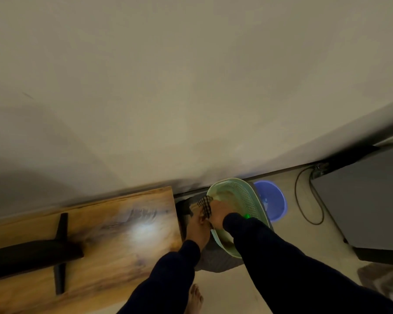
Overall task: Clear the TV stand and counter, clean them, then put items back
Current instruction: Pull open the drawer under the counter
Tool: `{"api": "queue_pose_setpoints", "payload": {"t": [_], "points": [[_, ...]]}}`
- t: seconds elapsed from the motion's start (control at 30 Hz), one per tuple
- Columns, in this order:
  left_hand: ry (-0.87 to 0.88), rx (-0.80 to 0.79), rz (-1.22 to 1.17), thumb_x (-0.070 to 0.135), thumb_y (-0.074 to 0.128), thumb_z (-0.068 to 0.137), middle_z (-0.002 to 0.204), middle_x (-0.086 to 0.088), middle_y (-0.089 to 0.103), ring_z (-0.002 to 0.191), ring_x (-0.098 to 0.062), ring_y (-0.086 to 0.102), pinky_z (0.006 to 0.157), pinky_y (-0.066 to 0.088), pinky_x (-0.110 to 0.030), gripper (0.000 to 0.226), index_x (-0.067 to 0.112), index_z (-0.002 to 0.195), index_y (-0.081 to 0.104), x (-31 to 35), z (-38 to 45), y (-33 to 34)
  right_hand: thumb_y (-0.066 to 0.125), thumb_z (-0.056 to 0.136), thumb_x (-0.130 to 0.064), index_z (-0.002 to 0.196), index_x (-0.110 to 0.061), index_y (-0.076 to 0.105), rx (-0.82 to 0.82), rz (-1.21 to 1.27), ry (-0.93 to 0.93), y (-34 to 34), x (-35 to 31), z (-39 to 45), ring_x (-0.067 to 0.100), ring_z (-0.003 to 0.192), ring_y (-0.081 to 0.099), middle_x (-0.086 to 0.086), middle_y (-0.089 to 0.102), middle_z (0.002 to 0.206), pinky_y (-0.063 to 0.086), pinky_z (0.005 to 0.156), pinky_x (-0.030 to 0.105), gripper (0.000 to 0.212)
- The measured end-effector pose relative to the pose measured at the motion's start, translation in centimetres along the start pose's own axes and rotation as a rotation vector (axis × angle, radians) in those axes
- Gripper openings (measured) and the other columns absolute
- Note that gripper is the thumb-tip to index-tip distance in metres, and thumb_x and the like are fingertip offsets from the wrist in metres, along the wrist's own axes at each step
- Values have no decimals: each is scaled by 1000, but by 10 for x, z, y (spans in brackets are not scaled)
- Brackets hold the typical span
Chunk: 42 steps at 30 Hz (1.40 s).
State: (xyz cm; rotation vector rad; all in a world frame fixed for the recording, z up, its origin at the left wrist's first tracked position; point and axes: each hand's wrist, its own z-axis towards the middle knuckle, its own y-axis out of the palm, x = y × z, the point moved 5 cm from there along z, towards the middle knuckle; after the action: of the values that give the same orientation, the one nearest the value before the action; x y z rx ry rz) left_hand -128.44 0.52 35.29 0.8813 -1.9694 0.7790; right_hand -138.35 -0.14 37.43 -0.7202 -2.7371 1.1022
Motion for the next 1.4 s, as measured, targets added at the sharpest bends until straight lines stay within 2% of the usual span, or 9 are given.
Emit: {"api": "queue_pose_setpoints", "payload": {"t": [0.07,0.2,0.27,0.33,0.37,0.5,0.7,1.0,1.4], "points": [[-27,11,-81,18,31,110,113,-15,70,101,-20,63,89,54,-30,36,4,133,53,3,-1,0,57,99,-15,122,-6,67,-1,77,19,7,2,4,32,107,68,13,70,118,57,94,43,26],[4,-47,249,5,47,103,144,-13,53,133,-29,52,110,45,-40,46,10,148,41,0,-3,-6,57,97,-16,115,-9,69,27,171,9,11,7,3,27,96,69,11,73,110,60,88,42,22],[-36,-87,198,8,51,102,144,-8,53,130,-24,54,104,47,-28,51,15,150,37,7,-14,-18,56,99,-17,116,-7,67,67,163,6,2,3,-9,28,102,69,12,71,114,58,90,38,23],[-58,-122,215,11,52,102,142,-5,53,123,-18,54,89,45,-8,55,16,153,32,13,-25,-34,55,100,-20,130,-4,58,145,88,-33,-7,-6,-27,30,114,65,15,65,128,54,96,39,34],[-59,-125,247,14,56,101,145,-6,52,123,-18,54,89,44,-7,61,17,155,28,18,-30,-45,55,100,-21,139,-3,49,177,50,-55,-10,-10,-36,33,121,60,18,58,137,52,100,42,44],[9,-147,648,41,75,85,156,-7,40,136,-30,45,108,44,-39,95,28,159,17,29,-52,-92,49,103,-23,148,-4,35,262,30,-200,-23,-35,-70,38,131,49,19,39,152,44,104,42,51],[10,-109,1036,54,71,85,166,-8,16,152,-32,18,119,26,-53,100,34,159,6,34,-121,-175,44,105,-28,150,-5,35,273,-92,-371,-26,-100,-112,38,134,46,18,42,151,38,110,46,51],[-136,71,1124,60,68,84,167,-5,9,153,-33,11,118,21,-64,97,45,156,5,4,-263,-347,43,105,-29,146,-9,42,270,-192,-573,18,-255,-200,38,131,46,17,34,155,44,104,44,46],[-228,329,1080,55,69,85,166,-8,14,152,-31,17,117,20,-62,96,39,158,9,-95,-491,-590,52,103,-35,140,-13,52,298,-308,-821,125,-571,-359,33,128,49,12,46,143,48,104,49,43]]}}
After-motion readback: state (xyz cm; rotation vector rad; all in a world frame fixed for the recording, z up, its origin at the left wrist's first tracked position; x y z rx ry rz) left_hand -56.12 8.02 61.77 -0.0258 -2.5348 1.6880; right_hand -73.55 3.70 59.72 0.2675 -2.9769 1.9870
